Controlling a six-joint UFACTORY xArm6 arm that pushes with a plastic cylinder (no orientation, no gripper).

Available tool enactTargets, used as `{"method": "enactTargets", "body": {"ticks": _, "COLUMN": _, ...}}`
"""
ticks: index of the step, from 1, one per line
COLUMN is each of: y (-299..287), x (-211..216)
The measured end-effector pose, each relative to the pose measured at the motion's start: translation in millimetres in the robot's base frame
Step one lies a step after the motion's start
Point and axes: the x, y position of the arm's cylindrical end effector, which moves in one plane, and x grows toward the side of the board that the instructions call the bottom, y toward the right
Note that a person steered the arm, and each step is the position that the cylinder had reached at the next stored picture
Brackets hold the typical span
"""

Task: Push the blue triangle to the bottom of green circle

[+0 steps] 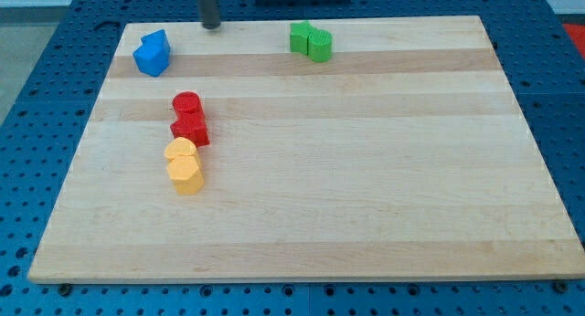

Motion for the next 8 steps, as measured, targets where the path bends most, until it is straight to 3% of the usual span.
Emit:
{"method": "enactTargets", "body": {"ticks": 3, "y": -59.4, "x": -0.1}}
{"method": "enactTargets", "body": {"ticks": 4, "y": -120.9, "x": -0.2}}
{"method": "enactTargets", "body": {"ticks": 8, "y": -123.5, "x": 14.0}}
